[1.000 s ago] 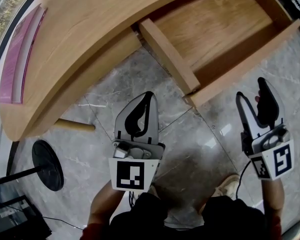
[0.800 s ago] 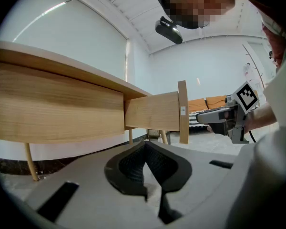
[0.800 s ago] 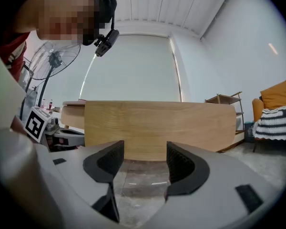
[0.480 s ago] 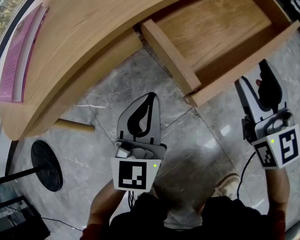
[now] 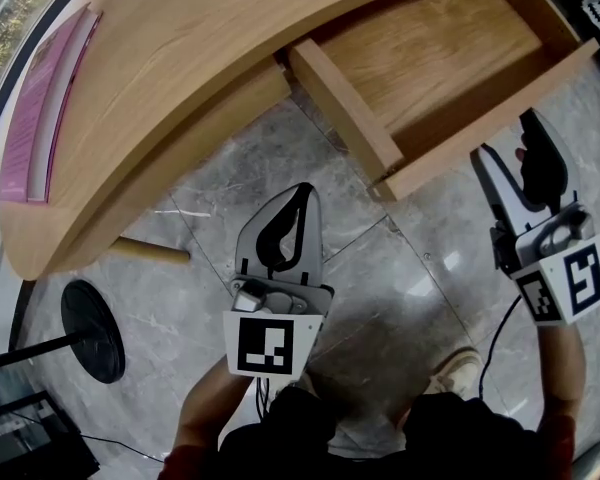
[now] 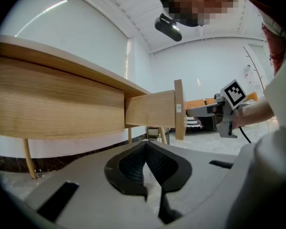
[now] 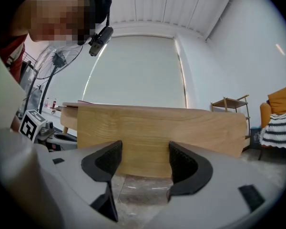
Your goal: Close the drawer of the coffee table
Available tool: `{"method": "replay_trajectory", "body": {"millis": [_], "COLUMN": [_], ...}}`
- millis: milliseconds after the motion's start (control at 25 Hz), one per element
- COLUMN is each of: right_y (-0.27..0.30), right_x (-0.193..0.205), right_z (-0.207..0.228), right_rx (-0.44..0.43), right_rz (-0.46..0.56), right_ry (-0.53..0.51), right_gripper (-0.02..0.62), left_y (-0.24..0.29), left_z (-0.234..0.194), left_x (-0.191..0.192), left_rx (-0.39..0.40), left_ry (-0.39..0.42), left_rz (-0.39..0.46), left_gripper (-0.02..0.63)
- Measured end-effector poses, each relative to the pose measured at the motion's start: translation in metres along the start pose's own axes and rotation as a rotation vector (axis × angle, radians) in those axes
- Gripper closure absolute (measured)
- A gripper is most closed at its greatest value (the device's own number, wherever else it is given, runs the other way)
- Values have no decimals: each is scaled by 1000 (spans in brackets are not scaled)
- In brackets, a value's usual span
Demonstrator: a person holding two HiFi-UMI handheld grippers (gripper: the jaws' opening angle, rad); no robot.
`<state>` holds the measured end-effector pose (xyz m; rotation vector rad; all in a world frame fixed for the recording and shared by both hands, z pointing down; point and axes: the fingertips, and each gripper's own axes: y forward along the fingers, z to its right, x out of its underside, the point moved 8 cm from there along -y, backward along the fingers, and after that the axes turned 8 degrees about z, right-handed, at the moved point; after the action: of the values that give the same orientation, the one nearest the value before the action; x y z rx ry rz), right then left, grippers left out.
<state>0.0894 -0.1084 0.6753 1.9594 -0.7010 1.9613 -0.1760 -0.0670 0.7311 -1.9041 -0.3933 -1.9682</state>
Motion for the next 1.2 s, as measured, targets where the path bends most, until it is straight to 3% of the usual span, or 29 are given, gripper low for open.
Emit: {"method": "replay_trajectory", "body": {"millis": [400,1200], "right_y": [50,118], "right_x": [-5,4], "right_z": [9,12], "right_rx": [-6,-3], "right_rz": [-44,-39], "right_ry": [-18,-24], "right_gripper": [304,305], "left_y": [-2,-4], "left_z": [-3,-7], "left_x": [2,5], "left_rx": [-3,3], "left_ry": [-11,-36], "left_rz": [0,1], "left_gripper": [600,600]}}
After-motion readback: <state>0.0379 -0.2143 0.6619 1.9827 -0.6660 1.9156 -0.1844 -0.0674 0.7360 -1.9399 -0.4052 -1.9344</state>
